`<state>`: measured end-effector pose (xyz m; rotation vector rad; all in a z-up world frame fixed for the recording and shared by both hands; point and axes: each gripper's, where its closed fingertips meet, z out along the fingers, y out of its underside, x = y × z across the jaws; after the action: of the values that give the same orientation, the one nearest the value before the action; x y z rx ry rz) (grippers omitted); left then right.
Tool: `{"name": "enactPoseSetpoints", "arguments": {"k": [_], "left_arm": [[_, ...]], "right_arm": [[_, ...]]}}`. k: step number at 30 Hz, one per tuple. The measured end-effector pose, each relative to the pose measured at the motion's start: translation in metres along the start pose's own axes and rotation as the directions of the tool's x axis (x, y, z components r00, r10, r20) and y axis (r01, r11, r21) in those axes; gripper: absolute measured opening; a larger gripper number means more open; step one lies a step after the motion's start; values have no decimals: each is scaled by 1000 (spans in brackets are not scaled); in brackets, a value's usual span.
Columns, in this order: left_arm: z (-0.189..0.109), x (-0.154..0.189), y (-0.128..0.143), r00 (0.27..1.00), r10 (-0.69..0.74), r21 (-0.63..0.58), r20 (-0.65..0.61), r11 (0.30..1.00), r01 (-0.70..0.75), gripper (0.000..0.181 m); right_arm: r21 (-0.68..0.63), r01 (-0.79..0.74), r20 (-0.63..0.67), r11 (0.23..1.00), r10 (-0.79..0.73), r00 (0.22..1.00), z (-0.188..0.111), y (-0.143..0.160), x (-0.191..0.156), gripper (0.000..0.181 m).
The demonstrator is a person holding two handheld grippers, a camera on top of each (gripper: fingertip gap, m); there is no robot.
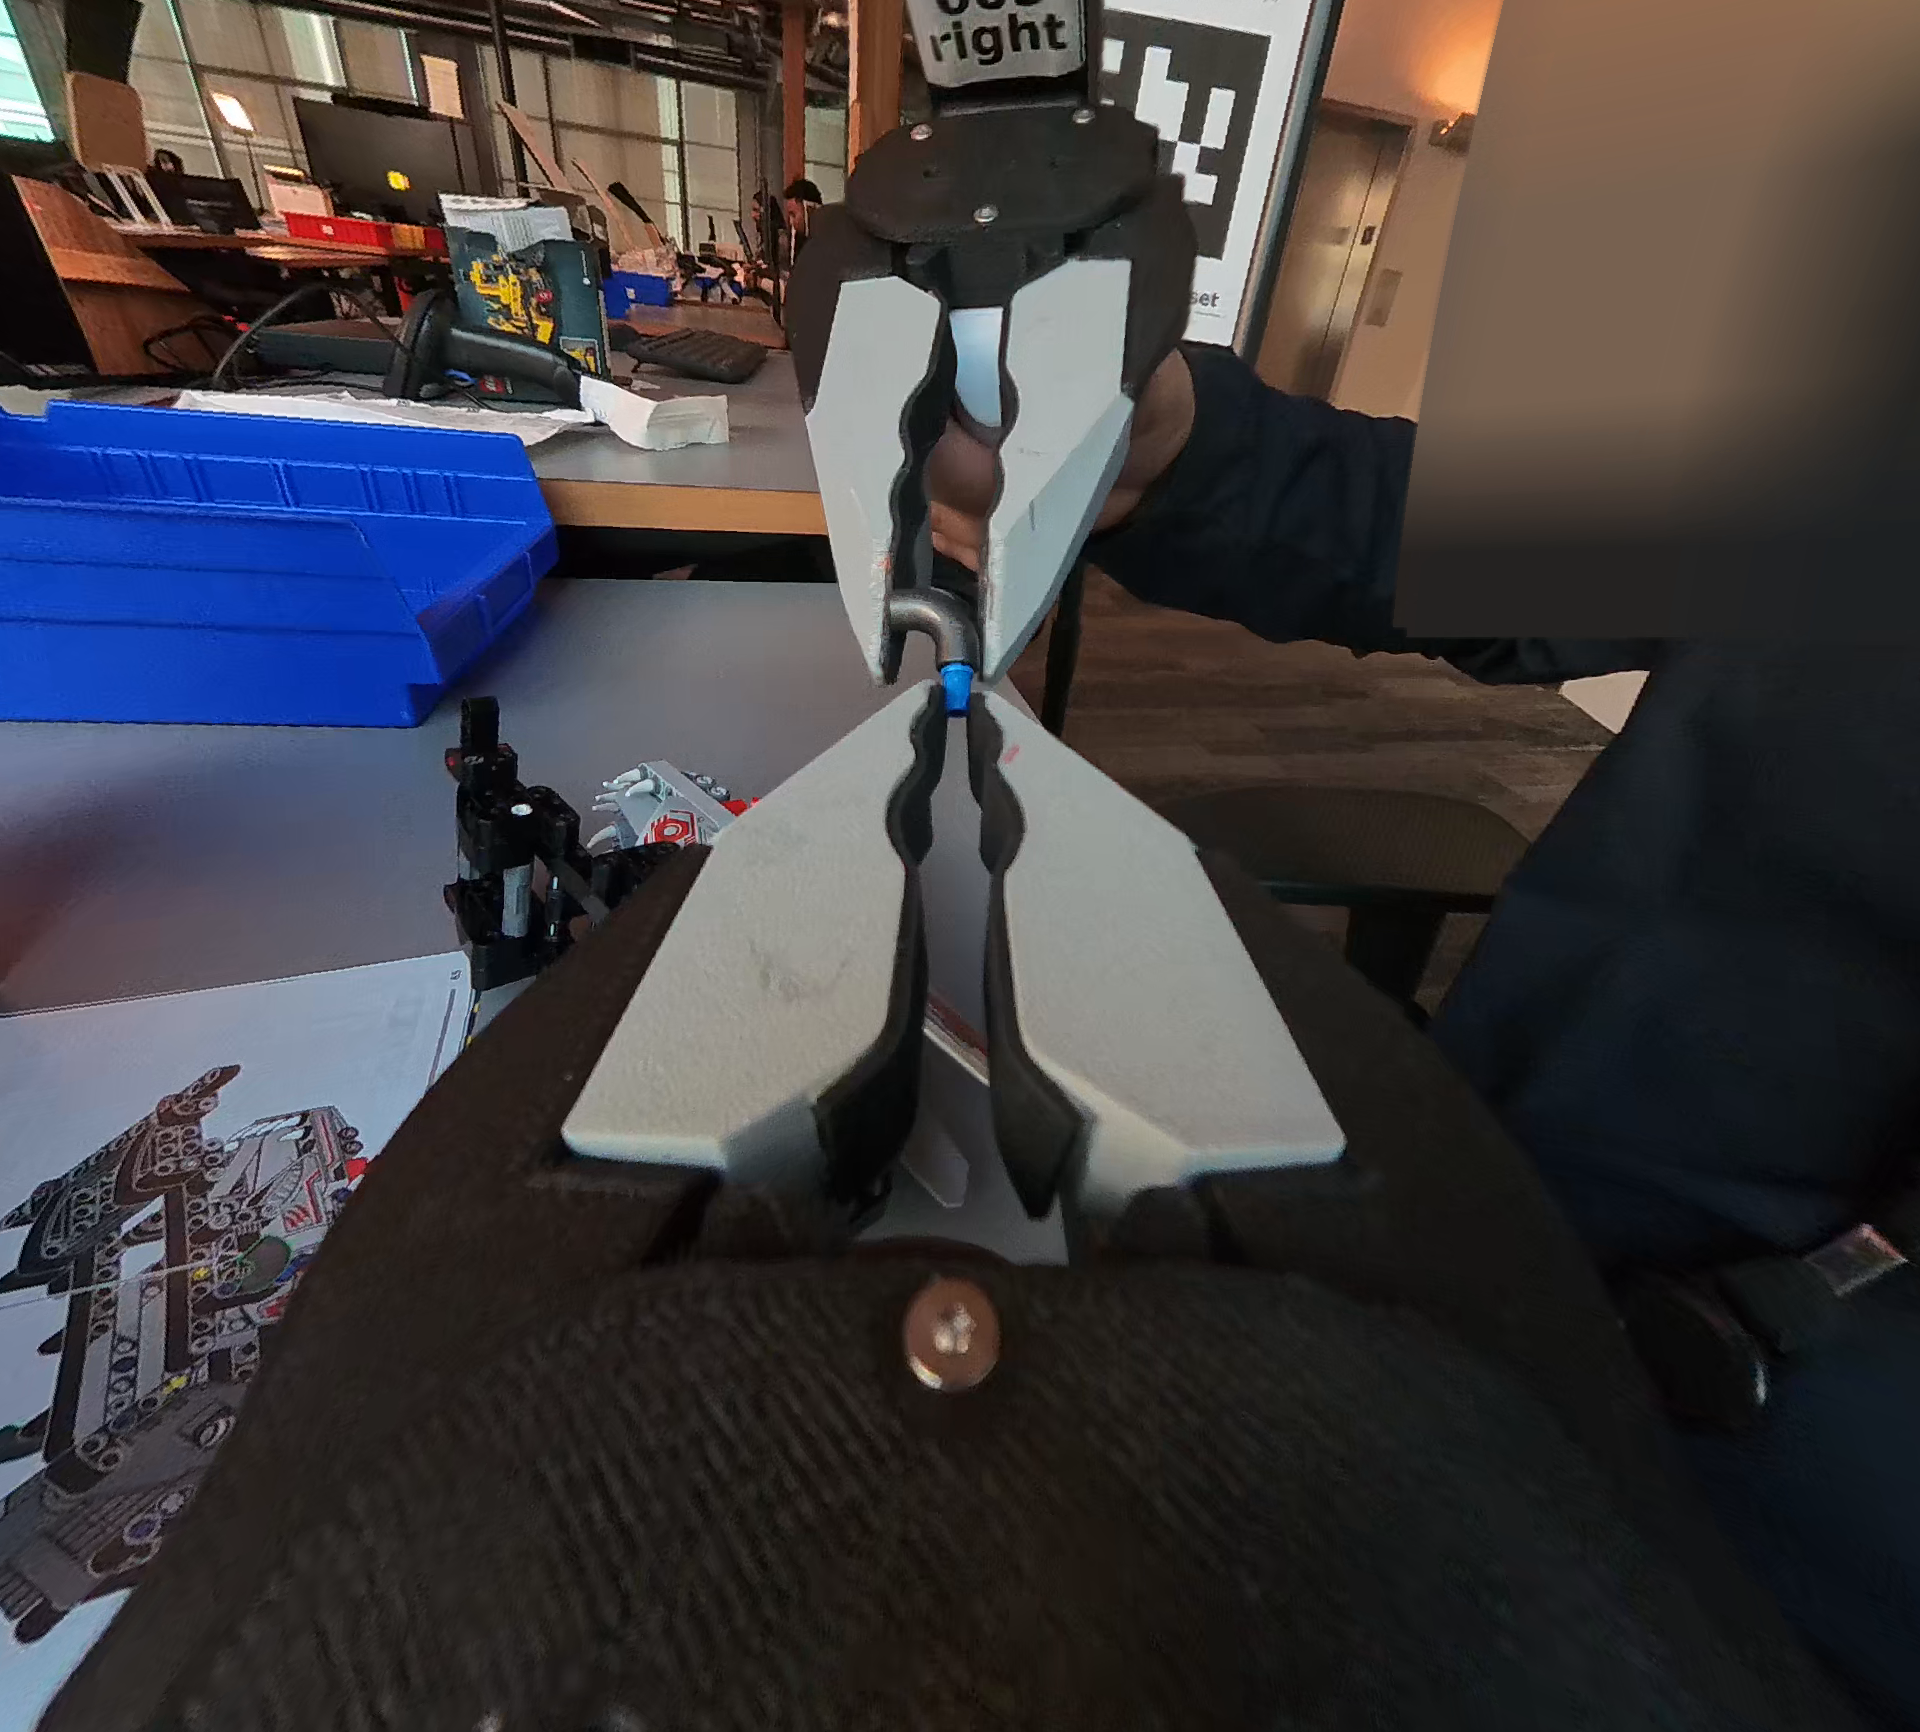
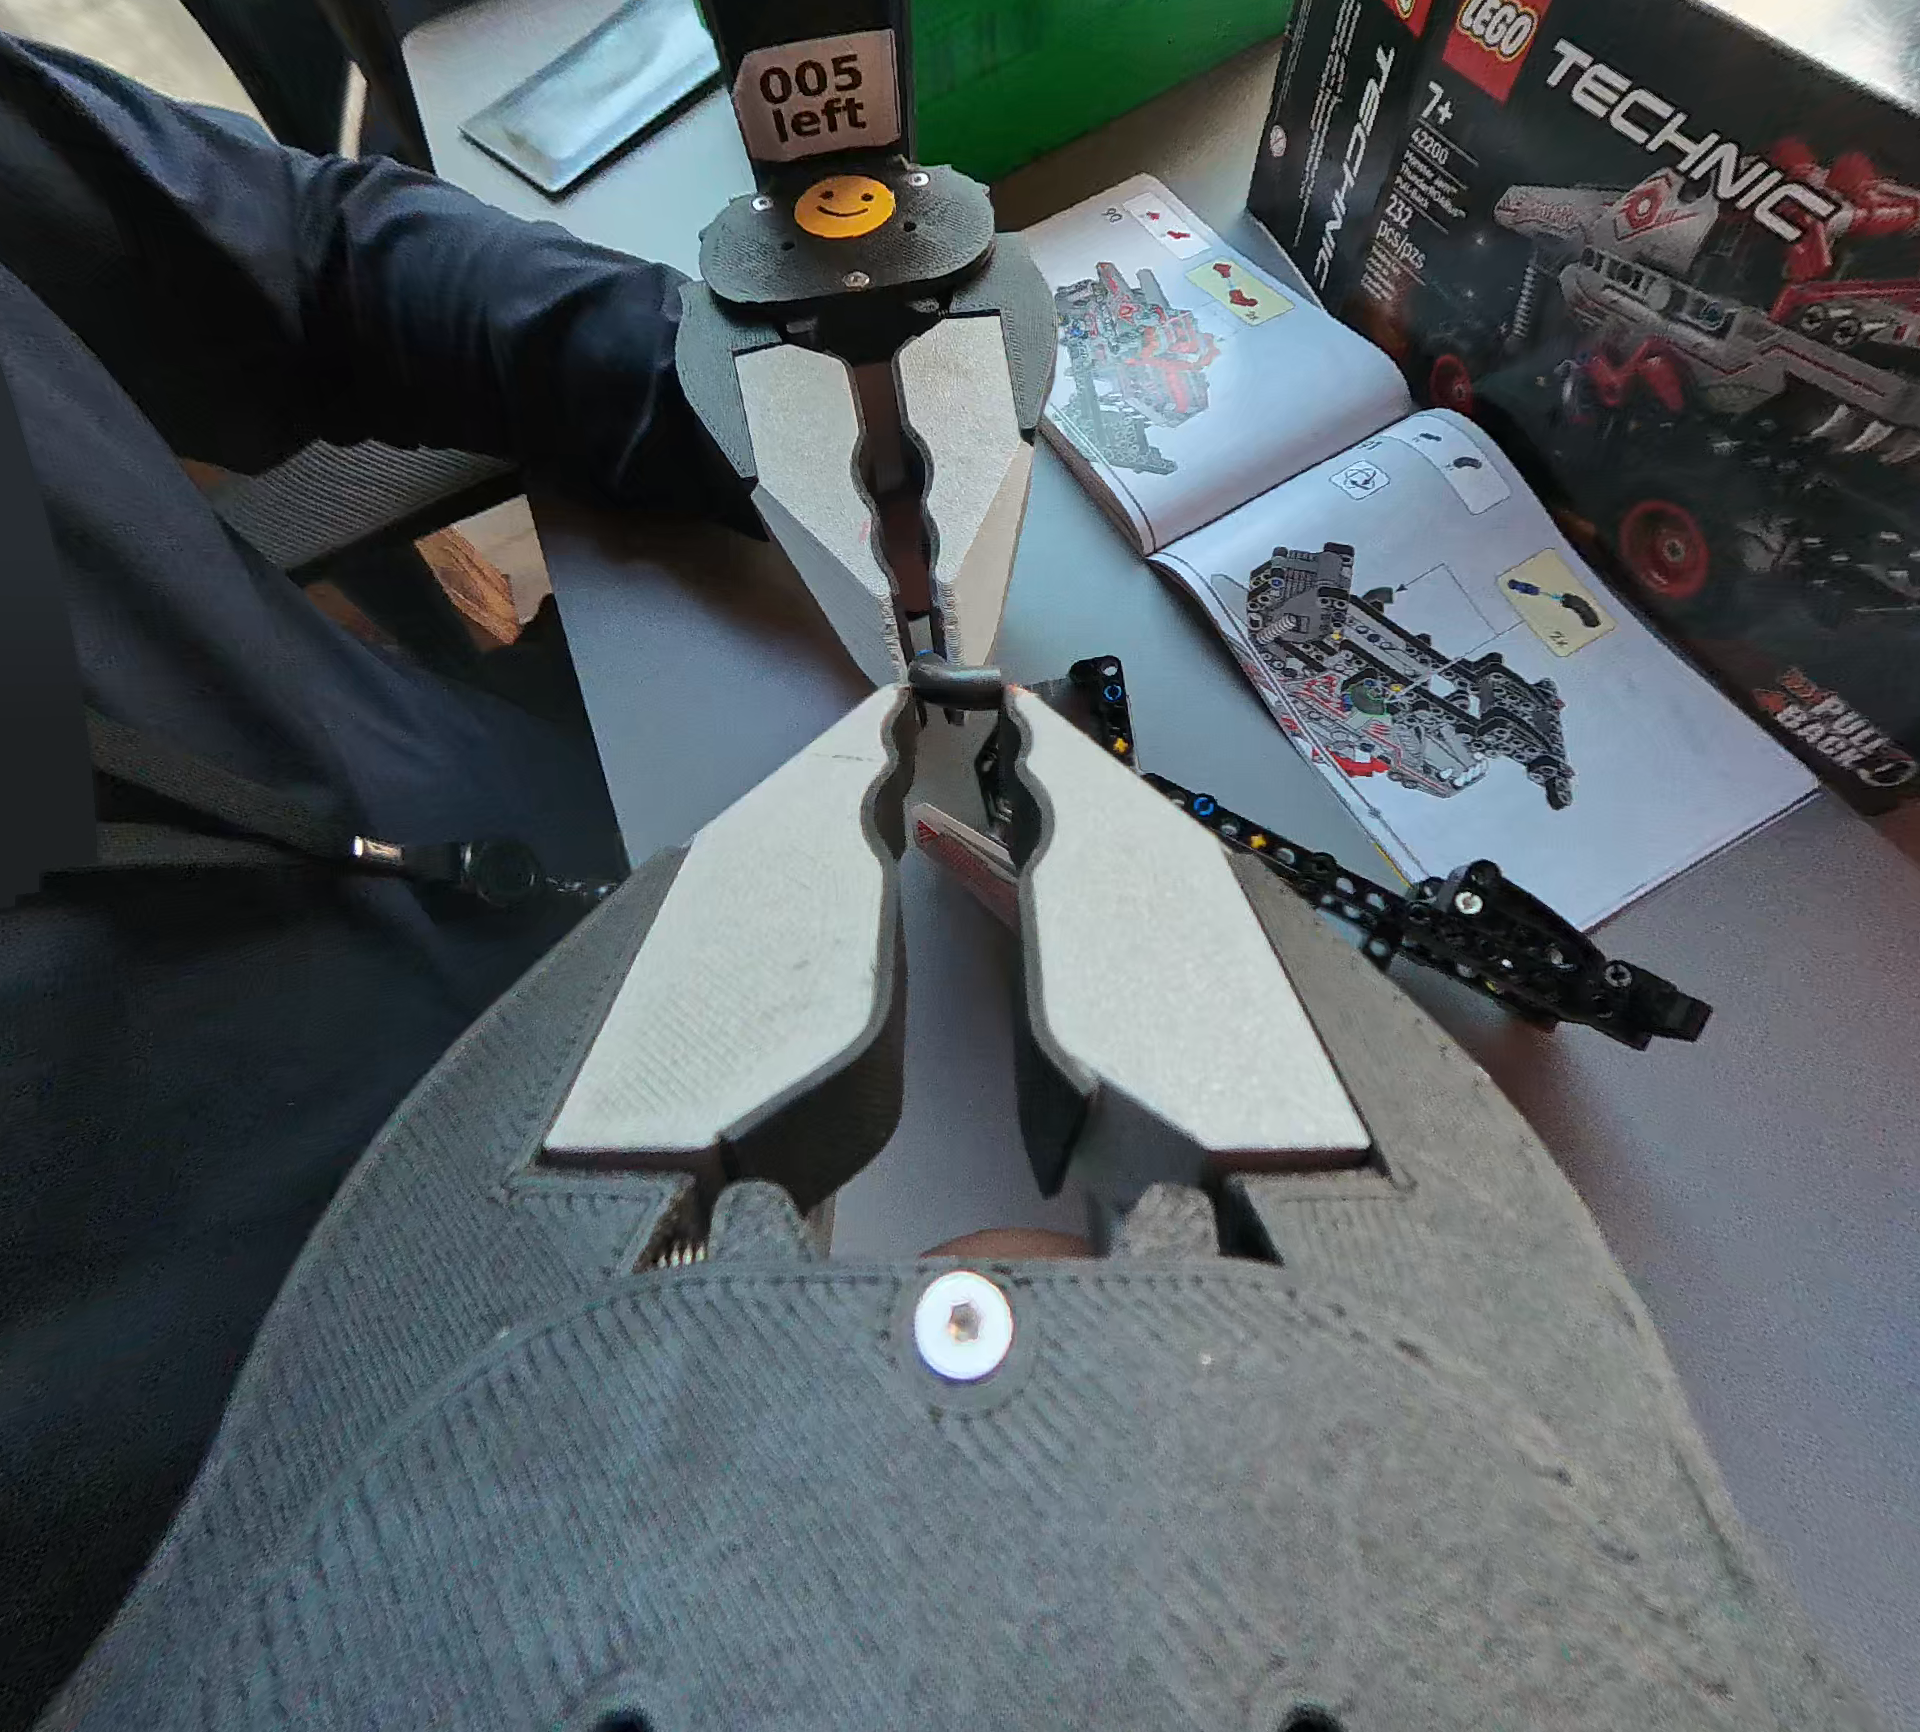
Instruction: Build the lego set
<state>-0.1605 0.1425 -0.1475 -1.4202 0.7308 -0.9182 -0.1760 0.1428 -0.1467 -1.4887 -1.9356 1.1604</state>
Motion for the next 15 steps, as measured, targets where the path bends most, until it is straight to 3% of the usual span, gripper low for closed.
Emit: {"name": "enactPoseSetpoints", "arguments": {"k": [4,7,15], "left_arm": [[0,3,1,1000,-6,-1,-24,1000,6,1],[-1,2,1,999,-18,-5,-28,1000,18,1],[-2,3,3,998,-36,-18,-43,999,35,1]], "right_arm": [[6,-31,9,1000,31,999,1,-1,2,24],[-3,16,5,1000,-16,1000,2,-1,-1,14],[-23,49,-14,999,-49,999,2,-3,-1,14]]}}
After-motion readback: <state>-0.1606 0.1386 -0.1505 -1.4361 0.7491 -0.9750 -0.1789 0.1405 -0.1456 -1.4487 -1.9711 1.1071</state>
